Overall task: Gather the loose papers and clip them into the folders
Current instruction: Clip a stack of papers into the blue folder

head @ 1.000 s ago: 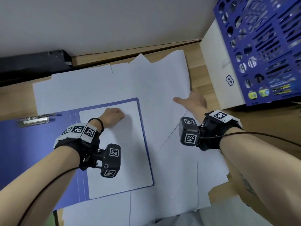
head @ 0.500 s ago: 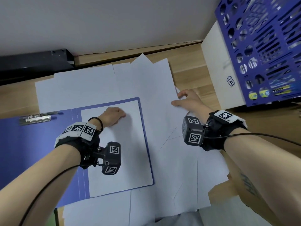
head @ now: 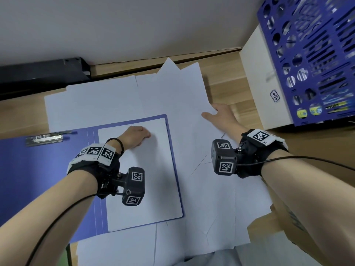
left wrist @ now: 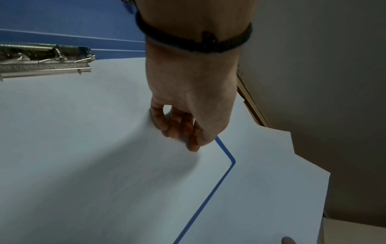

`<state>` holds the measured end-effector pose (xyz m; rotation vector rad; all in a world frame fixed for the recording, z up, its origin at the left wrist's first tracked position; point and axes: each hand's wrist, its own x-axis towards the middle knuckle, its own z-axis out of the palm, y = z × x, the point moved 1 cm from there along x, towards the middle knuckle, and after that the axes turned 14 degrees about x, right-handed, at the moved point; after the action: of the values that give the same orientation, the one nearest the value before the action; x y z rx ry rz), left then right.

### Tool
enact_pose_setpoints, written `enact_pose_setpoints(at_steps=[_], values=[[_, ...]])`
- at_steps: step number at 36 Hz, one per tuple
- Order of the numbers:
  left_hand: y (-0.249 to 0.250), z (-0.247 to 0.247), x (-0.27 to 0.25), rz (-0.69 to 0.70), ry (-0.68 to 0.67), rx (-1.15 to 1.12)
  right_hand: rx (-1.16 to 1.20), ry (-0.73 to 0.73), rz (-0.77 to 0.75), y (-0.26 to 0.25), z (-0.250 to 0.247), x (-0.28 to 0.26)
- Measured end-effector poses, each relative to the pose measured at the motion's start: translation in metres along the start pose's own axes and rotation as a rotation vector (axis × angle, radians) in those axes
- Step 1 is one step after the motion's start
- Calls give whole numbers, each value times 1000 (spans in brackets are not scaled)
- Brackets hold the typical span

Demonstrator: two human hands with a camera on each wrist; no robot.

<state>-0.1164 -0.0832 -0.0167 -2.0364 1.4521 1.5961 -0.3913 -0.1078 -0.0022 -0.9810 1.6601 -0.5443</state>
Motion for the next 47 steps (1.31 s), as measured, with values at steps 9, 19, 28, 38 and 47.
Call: enact_pose_setpoints(at_steps=[9, 19, 28, 38, 47], values=[[1, 8, 3, -1, 90, 23, -13, 18, -46, -4, -10, -10], [-13, 8, -18, 17, 46, 282, -59, 197, -90, -22, -25, -54], [-29, 5, -54, 119, 13, 188, -75, 275, -275, -75, -20, -102], [-40, -14, -88, 194, 103, 85, -177, 275, -510, -146, 15, -147], [-50, -47, -111, 326, 293, -220, 90, 165, -620, -188, 39, -186]])
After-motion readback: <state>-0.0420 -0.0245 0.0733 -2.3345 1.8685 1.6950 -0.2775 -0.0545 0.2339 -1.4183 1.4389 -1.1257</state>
